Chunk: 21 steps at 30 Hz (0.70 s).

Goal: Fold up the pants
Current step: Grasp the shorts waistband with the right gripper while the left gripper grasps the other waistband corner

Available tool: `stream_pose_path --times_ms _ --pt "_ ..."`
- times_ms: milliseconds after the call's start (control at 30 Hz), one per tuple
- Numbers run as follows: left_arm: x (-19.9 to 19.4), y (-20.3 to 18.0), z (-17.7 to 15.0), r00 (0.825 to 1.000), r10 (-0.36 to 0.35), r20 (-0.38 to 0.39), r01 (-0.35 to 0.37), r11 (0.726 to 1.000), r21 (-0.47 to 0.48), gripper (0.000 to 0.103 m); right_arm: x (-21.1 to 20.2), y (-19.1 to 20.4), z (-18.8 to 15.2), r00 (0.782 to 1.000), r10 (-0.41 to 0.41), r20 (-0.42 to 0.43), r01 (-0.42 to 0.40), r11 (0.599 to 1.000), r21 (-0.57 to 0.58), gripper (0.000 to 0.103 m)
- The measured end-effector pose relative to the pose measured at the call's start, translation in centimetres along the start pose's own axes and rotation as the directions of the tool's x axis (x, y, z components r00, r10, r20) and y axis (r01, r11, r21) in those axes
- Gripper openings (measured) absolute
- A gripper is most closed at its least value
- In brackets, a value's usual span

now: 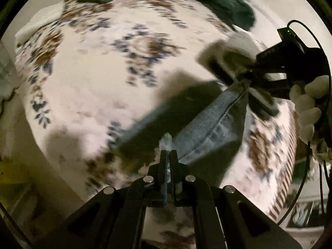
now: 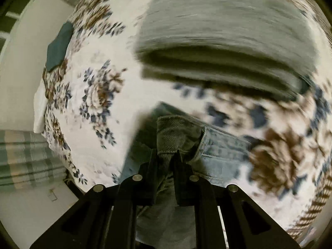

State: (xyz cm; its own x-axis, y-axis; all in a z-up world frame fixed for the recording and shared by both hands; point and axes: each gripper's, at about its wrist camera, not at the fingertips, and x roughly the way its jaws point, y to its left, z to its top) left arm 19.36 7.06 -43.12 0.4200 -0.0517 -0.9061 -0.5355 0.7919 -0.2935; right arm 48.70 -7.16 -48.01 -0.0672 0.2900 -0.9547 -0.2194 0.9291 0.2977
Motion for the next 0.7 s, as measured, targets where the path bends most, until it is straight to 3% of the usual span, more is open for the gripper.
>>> stream_pose_path --times_ms 167,300,400,467,500,567,600,633,700 --pt "2.7 4.9 1.5 0.998 0.067 -0.015 -0.068 0.996 -0.064 0.001 6.1 4.4 2.4 0.994 -0.095 -0.047 0.093 0.995 -0.043 0.013" --pt "4.1 8.2 1.5 0.996 0.065 -0.061 -0.074 0.984 -0.164 0.002 9.9 6.3 3.6 0.981 -0.174 -0.086 0.169 0.983 -0.069 0.014" --pt "4.2 9.2 1.2 0.999 0.013 -0.049 -0.024 0.973 -0.229 0.003 11.4 6.7 4.1 0.979 -0.147 -0.144 0.141 0.989 -0.049 0.027" --pt "4.7 9.2 1.5 0.999 -0.010 -0.051 -0.002 0.970 -0.245 0.008 11.1 7.0 4.0 0.982 -0.086 -0.170 0.080 0.996 -0.043 0.053" --pt "5.1 9.0 1.7 0.999 -0.018 -0.045 0.007 0.969 -0.248 0.012 10.4 7.1 3.6 0.983 -0.068 -0.173 0.060 0.997 -0.049 0.065" --pt "5.7 8.6 2.1 0.999 -0.035 -0.026 0.027 0.965 -0.262 0.032 9.1 6.6 2.8 0.988 -0.042 -0.150 0.032 0.997 -0.064 0.071" --pt "6.1 8.6 2.3 0.998 -0.059 -0.020 0.051 0.961 -0.272 0.053 8.2 6.1 2.3 0.990 -0.044 -0.137 0.035 0.997 -0.070 0.075" --pt "6.7 8.6 2.6 0.998 -0.065 -0.027 0.055 0.957 -0.285 0.063 7.5 5.7 1.7 0.991 -0.047 -0.125 0.038 0.997 -0.073 0.077" --pt "8.4 8.8 2.7 0.997 -0.068 -0.045 0.050 0.949 -0.312 0.064 6.3 4.3 0.6 0.994 -0.050 -0.102 0.042 0.996 -0.073 0.077"
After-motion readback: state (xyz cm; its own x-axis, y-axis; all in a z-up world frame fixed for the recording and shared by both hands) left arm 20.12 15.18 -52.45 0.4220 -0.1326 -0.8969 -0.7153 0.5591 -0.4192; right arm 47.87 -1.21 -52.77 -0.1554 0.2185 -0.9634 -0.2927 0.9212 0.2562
